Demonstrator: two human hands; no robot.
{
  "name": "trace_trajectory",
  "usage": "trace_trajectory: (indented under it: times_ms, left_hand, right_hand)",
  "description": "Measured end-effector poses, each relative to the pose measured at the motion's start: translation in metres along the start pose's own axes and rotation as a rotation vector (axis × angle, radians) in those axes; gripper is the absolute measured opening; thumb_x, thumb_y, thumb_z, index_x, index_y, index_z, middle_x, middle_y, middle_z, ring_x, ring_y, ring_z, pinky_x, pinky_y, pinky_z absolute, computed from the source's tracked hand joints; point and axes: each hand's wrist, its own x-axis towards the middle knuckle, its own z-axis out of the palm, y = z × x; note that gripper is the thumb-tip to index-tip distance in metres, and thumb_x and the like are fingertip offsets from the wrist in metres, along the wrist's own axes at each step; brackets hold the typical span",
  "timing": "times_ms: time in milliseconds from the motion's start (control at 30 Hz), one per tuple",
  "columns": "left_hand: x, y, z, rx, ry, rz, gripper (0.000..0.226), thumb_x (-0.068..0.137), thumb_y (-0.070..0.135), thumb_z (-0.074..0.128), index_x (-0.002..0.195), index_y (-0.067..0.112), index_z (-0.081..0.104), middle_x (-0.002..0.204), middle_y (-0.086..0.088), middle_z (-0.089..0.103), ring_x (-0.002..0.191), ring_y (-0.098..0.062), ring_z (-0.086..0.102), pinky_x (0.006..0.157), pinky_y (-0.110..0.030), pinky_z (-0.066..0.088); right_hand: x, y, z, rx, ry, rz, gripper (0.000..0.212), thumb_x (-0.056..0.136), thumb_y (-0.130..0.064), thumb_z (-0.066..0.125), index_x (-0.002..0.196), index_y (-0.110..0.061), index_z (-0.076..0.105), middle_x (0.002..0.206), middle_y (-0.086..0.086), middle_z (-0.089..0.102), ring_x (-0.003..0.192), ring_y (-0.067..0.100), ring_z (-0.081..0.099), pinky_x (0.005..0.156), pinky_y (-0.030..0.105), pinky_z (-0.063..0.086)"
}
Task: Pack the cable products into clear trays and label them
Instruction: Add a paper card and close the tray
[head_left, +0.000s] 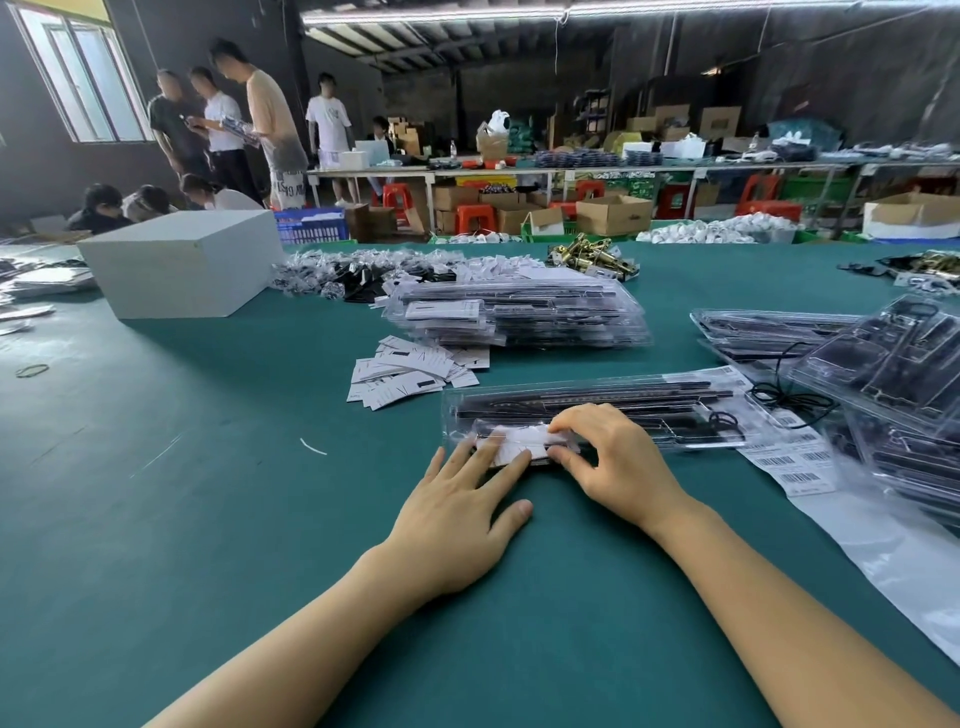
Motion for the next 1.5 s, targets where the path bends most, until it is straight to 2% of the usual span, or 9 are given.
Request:
trace_trajectory:
  times_ms: [233,400,667,1033,1133,1200,1267,1367,1500]
  left_hand:
    - [-0.004,0.0,-0.005,-0.049,0.005,-0.039,0.06,0.095,0.061,0.019,0.15,0.042,0.005,0.159,0.012,-0.01,0.146,-0.013,-0.003,0.118,-0.029,-0.004]
    - [-0.006,0.001,-0.009,-0.082,0.0,-0.049,0.059,0.095,0.06,0.024,0.15,0.042,0.011,0.142,0.012,0.009,0.138,-0.015,0.015,0.12,-0.035,0.008]
    - [-0.004,0.001,-0.004,0.008,-0.022,-0.069,0.059,0.096,0.06,0.016,0.15,0.042,0.002,0.16,0.011,0.007,0.148,-0.018,-0.007,0.12,-0.039,0.003]
    - [-0.006,0.011,-0.003,0.069,0.1,-0.176,0.063,0.097,0.057,0.022,0.151,0.025,0.018,0.157,0.001,0.023,0.147,-0.025,0.009,0.118,-0.034,0.009]
    - [-0.007,0.015,-0.008,0.096,0.343,-0.207,0.037,0.098,0.042,0.031,0.108,0.02,0.059,0.117,0.004,0.061,0.117,-0.017,0.051,0.087,-0.027,0.039]
    - [-0.008,0.016,-0.02,0.052,0.429,-0.236,0.028,0.092,0.03,0.05,0.067,0.018,0.052,0.08,0.002,0.064,0.072,-0.019,0.056,0.057,-0.028,0.035]
    - [-0.008,0.012,-0.026,0.025,0.521,-0.25,0.033,0.078,0.013,0.07,0.051,0.011,0.05,0.062,-0.006,0.057,0.045,-0.027,0.047,0.044,-0.026,0.031]
    - [-0.005,-0.002,-0.025,-0.103,0.603,-0.306,0.016,0.082,0.011,0.066,0.069,0.004,0.061,0.075,-0.01,0.054,0.047,-0.032,0.047,0.048,-0.028,0.033]
    - [0.005,-0.024,-0.015,-0.508,0.407,-0.454,0.023,0.095,0.027,0.051,0.11,0.016,0.064,0.095,0.0,0.065,0.083,-0.02,0.061,0.074,-0.026,0.039]
  right_hand:
    - [0.002,0.003,0.0,0.009,-0.027,0.035,0.019,0.083,-0.02,0.073,0.1,-0.011,0.068,0.099,-0.002,0.067,0.092,0.022,0.056,0.083,0.032,0.045]
    - [0.002,0.004,0.001,0.0,-0.038,0.036,0.019,0.084,-0.021,0.072,0.1,-0.012,0.067,0.099,-0.003,0.066,0.091,0.022,0.055,0.084,0.033,0.045]
    - [0.0,0.006,0.002,-0.024,-0.043,0.042,0.013,0.085,-0.021,0.07,0.096,-0.014,0.067,0.098,-0.005,0.066,0.09,0.02,0.053,0.08,0.03,0.044]
    - [-0.002,0.005,0.004,-0.058,0.004,-0.061,0.02,0.082,-0.017,0.074,0.102,-0.015,0.076,0.097,0.0,0.068,0.082,0.022,0.056,0.076,0.028,0.048]
    - [-0.002,0.005,0.004,-0.046,-0.007,-0.05,0.019,0.081,-0.021,0.075,0.099,-0.016,0.077,0.096,-0.001,0.068,0.083,0.022,0.057,0.075,0.028,0.048]
    - [-0.001,0.005,0.004,-0.052,-0.02,-0.043,0.021,0.08,-0.022,0.076,0.1,-0.016,0.077,0.097,0.0,0.068,0.084,0.022,0.057,0.077,0.028,0.047]
    - [-0.001,0.005,0.004,-0.063,-0.03,-0.044,0.021,0.08,-0.022,0.077,0.1,-0.016,0.077,0.097,0.001,0.068,0.084,0.023,0.057,0.077,0.028,0.047]
    - [-0.002,0.006,0.003,-0.083,-0.043,-0.044,0.022,0.08,-0.024,0.077,0.101,-0.016,0.076,0.098,0.001,0.068,0.086,0.023,0.057,0.077,0.027,0.045]
    - [-0.002,0.006,0.005,-0.102,-0.083,-0.035,0.025,0.081,-0.03,0.075,0.103,-0.019,0.076,0.1,0.0,0.066,0.089,0.021,0.056,0.079,0.024,0.04]
